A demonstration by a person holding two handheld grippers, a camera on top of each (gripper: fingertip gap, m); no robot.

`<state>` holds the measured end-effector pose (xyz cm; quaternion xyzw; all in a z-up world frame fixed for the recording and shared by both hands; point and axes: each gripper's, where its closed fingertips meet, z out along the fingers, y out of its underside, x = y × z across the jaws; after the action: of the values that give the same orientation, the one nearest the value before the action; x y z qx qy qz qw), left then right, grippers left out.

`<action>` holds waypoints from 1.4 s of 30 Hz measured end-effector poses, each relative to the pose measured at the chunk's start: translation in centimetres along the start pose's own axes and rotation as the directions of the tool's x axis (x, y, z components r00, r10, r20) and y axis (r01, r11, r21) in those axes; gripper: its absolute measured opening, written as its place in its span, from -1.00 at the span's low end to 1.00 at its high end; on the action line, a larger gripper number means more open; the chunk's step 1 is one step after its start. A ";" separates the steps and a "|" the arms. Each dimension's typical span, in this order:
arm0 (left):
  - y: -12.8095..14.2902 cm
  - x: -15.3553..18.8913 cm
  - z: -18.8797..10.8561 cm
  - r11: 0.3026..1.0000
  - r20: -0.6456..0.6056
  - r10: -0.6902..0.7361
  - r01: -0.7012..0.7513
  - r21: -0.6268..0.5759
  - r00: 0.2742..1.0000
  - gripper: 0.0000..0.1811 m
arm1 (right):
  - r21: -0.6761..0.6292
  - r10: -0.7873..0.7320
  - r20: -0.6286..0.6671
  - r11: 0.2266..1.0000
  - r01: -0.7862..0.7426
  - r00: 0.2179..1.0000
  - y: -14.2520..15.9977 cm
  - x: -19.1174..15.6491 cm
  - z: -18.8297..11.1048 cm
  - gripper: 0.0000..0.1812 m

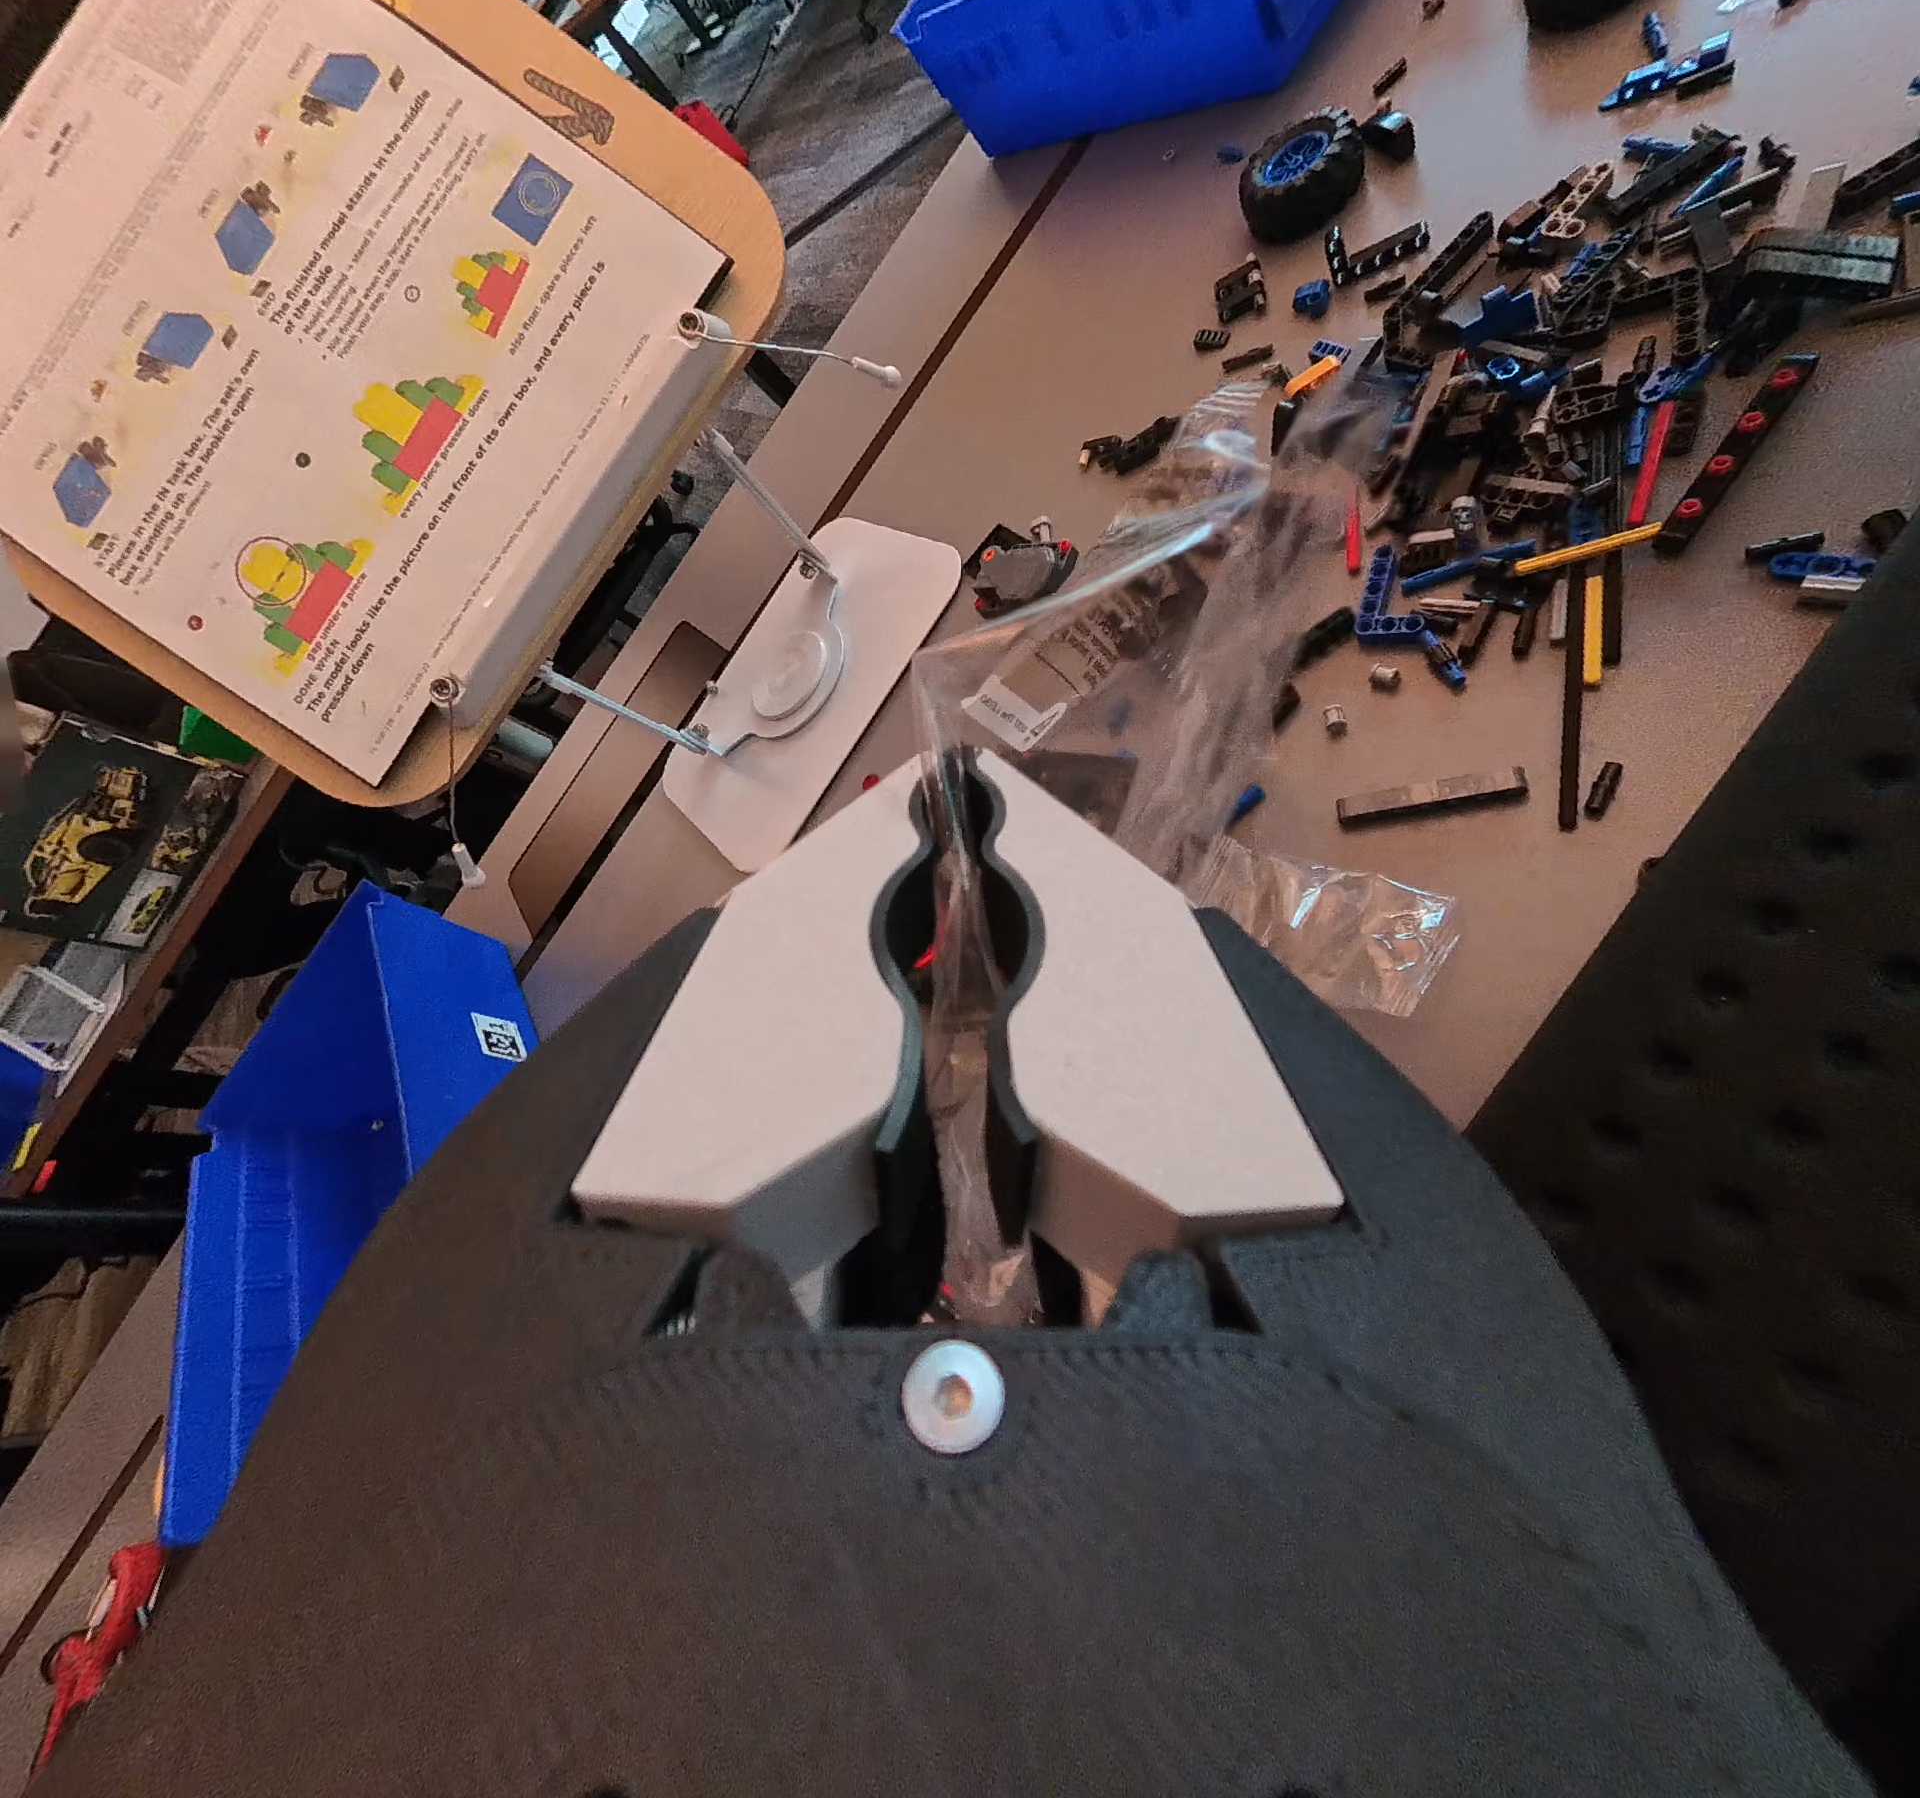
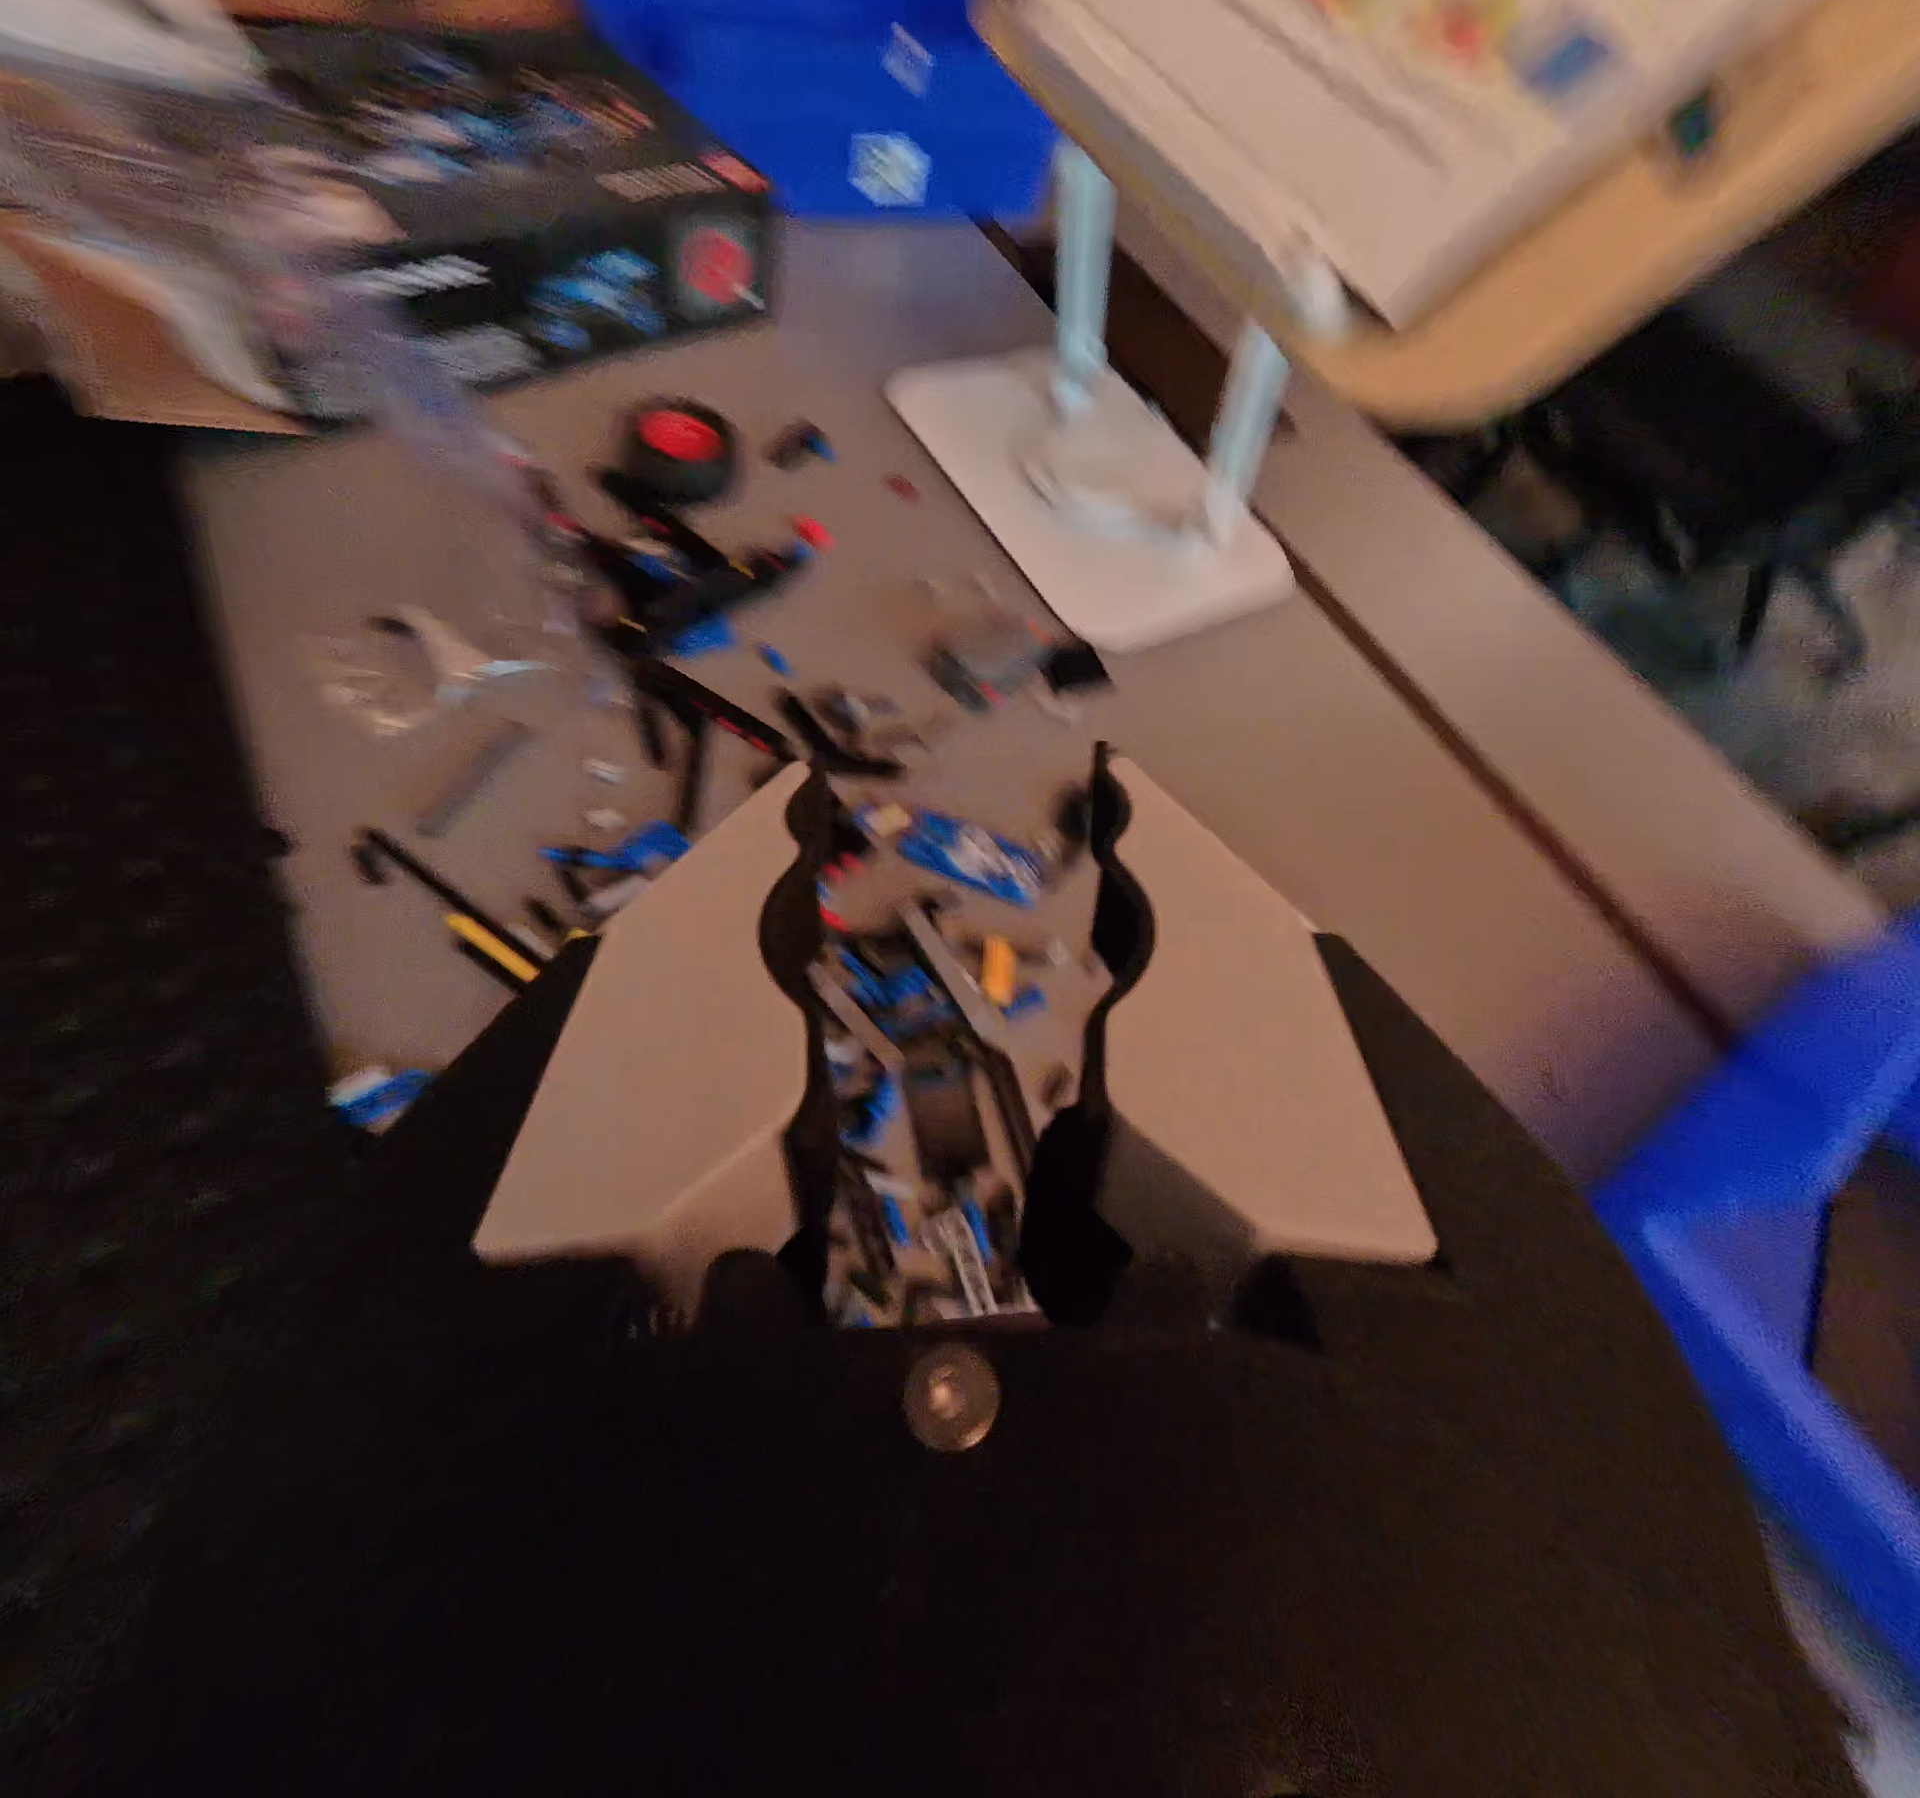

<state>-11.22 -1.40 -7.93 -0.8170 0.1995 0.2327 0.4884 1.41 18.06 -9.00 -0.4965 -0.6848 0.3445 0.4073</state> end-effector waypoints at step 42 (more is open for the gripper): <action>-7.6 5.6 4.6 0.972 -0.240 -0.147 0.185 0.147 0.960 -1.00 | -0.148 -0.060 0.384 0.981 0.126 0.921 -3.0 -12.2 2.3 -0.50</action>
<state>-3.33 5.50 -7.64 -0.8079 0.2035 0.0782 0.5475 0.24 5.33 -9.97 -0.4204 -0.8001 0.3542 0.2399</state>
